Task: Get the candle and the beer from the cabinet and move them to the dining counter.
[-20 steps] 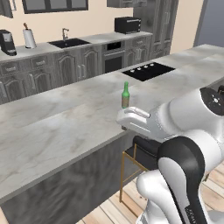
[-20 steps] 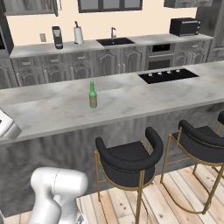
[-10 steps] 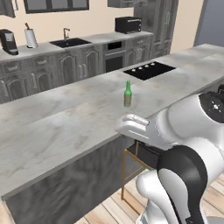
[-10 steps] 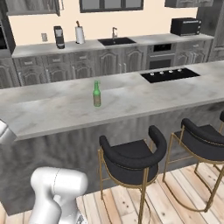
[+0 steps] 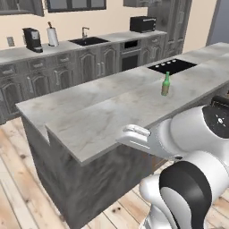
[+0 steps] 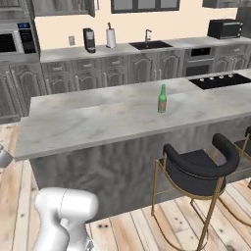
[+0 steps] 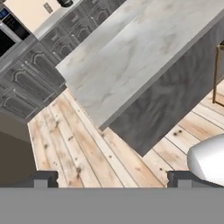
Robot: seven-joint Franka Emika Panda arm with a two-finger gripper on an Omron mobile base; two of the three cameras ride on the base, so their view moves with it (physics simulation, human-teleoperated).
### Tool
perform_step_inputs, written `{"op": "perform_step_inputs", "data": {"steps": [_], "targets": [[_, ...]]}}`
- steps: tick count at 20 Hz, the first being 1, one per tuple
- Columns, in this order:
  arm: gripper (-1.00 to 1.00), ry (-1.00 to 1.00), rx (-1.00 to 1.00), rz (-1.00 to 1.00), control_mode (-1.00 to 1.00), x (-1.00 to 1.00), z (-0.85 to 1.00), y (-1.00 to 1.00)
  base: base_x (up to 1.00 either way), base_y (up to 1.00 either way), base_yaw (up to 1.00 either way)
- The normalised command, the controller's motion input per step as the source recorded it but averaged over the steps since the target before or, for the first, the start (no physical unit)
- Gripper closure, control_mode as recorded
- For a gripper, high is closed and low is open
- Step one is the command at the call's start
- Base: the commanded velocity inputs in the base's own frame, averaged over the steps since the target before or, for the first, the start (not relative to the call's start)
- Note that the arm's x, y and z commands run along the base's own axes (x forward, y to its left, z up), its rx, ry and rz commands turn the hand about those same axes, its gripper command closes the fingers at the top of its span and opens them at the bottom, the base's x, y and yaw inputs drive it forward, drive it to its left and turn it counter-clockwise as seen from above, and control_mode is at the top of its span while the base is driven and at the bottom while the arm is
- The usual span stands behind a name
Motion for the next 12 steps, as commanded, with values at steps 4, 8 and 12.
{"op": "perform_step_inputs", "data": {"steps": [4, 8, 12], "targets": [[-1.00, 0.00, 0.00, 0.00, 1.00, 0.00, 0.00, 0.00, 0.00, 1.00, 0.00], [-1.00, 0.00, 0.00, 0.00, 1.00, 0.00, 0.00, 0.00, 0.08, 1.00, 0.00], [-1.00, 0.00, 0.00, 0.00, 1.00, 0.00, 0.00, 0.00, 0.29, 1.00, -0.04]]}}
